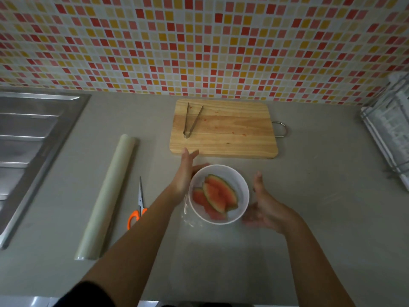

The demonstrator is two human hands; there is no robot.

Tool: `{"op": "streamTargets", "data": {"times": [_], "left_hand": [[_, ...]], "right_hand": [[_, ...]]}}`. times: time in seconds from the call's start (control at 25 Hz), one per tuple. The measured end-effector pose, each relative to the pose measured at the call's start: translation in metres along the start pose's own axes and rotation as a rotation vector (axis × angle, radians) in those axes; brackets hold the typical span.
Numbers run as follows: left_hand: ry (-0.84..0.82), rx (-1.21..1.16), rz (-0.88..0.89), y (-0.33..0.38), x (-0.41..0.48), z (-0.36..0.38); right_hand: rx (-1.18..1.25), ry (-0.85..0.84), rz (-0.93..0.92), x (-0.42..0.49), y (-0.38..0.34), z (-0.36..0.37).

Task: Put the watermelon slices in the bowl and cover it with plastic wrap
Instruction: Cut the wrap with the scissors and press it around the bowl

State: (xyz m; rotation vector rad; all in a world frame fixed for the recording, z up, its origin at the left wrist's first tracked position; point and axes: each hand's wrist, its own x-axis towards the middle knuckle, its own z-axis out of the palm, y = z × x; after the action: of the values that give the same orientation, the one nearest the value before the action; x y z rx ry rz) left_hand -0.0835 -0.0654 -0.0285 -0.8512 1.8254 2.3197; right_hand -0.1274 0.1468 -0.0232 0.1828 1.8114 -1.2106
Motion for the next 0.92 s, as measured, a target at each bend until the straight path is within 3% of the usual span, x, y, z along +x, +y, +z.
{"op": "streamTargets", "data": {"times": [0.08,0.2,0.28,0.4,0.72,0.92], "left_hand": [[0.136,0.085,0.071,0.013,0.021,-0.009],[0.374,0.27,0.11,0.01,0.019,-0.032],[0.321,0.474,-0.007,-0.007,0.003,-0.04],[0.143,0.691,-0.154,-0.02,-0.015,-0.032],[-0.097,0.329,-0.171,0.004,-0.001,-0.018],[0.051,0.319,-0.118,-0.002,0.004,-0.012]], "right_hand": [[-0.165,0.196,0.045,0.003,0.006,-0.006],[-0.118,0.462,-0.227,0.012,0.0,-0.013],[-0.08,0.372,-0.295,0.015,-0.009,-0.008],[-0.178,0.181,-0.234,0.021,-0.005,0.001],[-0.286,0.154,-0.143,0.045,-0.027,0.007],[-0.239,0.101,-0.141,0.052,-0.044,0.011]]}}
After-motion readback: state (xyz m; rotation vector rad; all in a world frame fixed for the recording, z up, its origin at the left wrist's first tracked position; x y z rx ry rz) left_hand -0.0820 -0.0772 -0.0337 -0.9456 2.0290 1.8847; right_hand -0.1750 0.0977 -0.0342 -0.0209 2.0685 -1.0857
